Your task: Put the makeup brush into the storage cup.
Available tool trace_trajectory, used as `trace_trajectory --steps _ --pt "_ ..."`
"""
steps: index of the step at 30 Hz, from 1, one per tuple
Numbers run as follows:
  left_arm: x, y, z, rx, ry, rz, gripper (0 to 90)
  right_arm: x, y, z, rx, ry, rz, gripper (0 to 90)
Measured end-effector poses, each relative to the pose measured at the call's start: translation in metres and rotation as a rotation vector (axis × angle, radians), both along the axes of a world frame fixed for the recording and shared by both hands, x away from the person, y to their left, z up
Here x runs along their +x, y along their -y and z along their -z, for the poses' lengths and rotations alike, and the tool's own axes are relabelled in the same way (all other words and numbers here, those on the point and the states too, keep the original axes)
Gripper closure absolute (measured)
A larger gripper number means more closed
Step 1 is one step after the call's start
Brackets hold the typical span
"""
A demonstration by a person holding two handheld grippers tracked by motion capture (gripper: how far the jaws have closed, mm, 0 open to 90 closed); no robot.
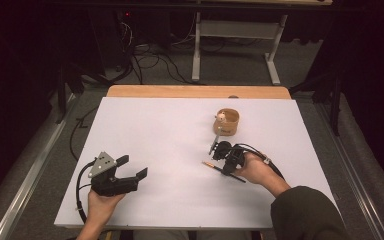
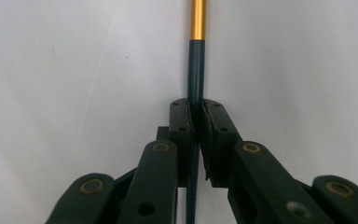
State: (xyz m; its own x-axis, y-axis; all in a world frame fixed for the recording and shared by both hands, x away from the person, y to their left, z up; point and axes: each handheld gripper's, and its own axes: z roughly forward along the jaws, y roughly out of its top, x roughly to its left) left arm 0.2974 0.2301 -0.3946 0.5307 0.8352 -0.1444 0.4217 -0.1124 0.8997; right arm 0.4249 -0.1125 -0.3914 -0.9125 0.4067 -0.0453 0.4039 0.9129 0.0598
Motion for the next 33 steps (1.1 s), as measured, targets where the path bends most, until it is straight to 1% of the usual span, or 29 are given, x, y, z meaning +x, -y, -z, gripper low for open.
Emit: trace_trajectory --steps 2,4,5,8,9,13,14,15,18,19,21,26,28,29,30,32,33 --pt "0.0 0.0 0.0 -0.002 0.0 -0.001 18.0 0.0 0.001 0.0 0.009 0.0 0.012 85.4" --pt "0.001 0.001 0.0 0.004 -0.003 0.004 18.0 0.001 0.002 -0.001 0.003 -0.007 0.014 85.4" --pt "0.001 0.001 0.0 0.007 -0.003 0.006 18.1 0.001 0.003 -0.001 0.012 0.003 0.019 85.4" --pt "0.001 0.002 0.001 0.006 -0.004 0.01 18.2 0.001 0.007 -0.002 0.044 -0.001 0.037 85.4" --pt "0.001 0.002 0.001 0.008 -0.005 0.011 18.2 0.001 0.007 -0.003 0.037 -0.006 0.036 85.4" --pt "0.001 0.001 0.001 0.004 -0.005 0.007 18.3 -0.001 0.01 -0.004 0.066 -0.003 0.04 85.4" --pt "0.001 0.001 0.001 0.003 -0.005 0.006 18.3 -0.001 0.01 -0.005 0.063 -0.004 0.04 85.4" --pt "0.002 0.001 0.001 0.002 -0.006 0.006 18.3 -0.002 0.011 -0.006 0.072 -0.001 0.039 85.4" --pt "0.002 0.001 0.001 0.005 -0.004 0.007 18.3 -0.004 0.012 -0.011 0.094 0.023 0.043 85.4" --pt "0.002 0.001 0.001 0.005 -0.004 0.007 18.3 -0.006 0.012 -0.014 0.099 0.031 0.052 85.4" --pt "0.002 0.001 0.001 0.005 -0.005 0.006 18.3 -0.007 0.015 -0.018 0.123 0.049 0.053 85.4" --pt "0.001 0.001 0.001 0.002 -0.002 0.001 18.2 -0.01 0.022 -0.024 0.17 0.065 0.061 85.4" --pt "0.001 0.001 0.001 0.004 -0.001 0.001 18.2 -0.011 0.025 -0.026 0.182 0.085 0.067 85.4" --pt "0.002 0.001 0.001 0.003 -0.001 0.001 18.2 -0.011 0.027 -0.028 0.194 0.102 0.076 85.4" --pt "0.002 0.0 0.001 -0.001 -0.002 0.001 18.2 -0.013 0.029 -0.031 0.21 0.114 0.098 85.4" --pt "0.002 0.0 0.001 -0.001 -0.001 0.0 18.2 -0.015 0.034 -0.036 0.262 0.14 0.122 85.4" --pt "0.002 0.001 0.001 -0.001 0.0 0.0 18.1 -0.015 0.037 -0.039 0.277 0.154 0.13 85.4"
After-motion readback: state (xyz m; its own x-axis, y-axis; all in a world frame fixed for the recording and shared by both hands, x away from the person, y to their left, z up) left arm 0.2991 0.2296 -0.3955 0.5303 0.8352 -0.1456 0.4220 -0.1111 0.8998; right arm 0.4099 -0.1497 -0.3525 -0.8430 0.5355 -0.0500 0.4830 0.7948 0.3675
